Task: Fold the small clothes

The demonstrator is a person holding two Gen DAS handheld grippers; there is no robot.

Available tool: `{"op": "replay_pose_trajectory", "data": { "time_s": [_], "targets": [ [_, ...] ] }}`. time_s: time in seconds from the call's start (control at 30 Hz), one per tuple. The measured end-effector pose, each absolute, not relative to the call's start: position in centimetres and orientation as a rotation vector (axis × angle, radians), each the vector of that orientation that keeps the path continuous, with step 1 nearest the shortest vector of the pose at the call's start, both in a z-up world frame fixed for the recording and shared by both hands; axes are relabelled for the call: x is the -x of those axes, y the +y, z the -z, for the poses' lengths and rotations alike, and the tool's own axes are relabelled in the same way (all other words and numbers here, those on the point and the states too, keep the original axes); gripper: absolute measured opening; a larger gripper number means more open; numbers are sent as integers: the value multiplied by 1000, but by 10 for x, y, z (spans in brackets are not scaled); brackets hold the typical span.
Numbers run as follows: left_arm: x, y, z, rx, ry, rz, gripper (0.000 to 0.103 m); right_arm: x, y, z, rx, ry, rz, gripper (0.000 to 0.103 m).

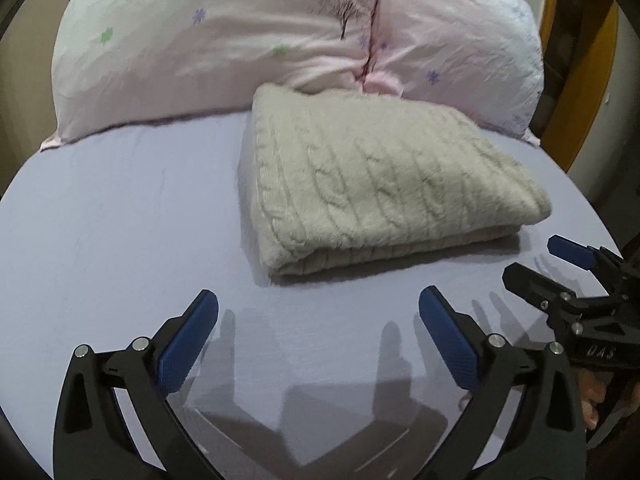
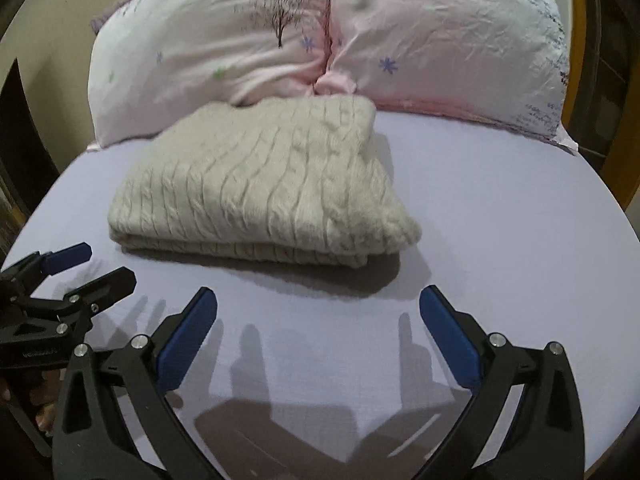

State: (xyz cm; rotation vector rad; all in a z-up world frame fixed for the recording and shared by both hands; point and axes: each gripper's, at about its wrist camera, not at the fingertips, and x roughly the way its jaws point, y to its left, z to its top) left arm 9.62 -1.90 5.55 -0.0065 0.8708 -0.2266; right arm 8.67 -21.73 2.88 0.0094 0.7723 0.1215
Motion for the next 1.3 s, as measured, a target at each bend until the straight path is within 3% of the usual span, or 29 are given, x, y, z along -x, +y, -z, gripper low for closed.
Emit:
{"op": "replay_pose_trajectory", "data": {
  "time_s": [0.3, 1.3],
  "targets": [
    [-102, -24, -42, -67, 959, 132, 102, -93, -212, -18, 10, 845, -123, 101],
    [-101, -23, -42, -80, 964, 128, 102, -96, -206, -14, 62, 884, -107, 101]
  ]
}}
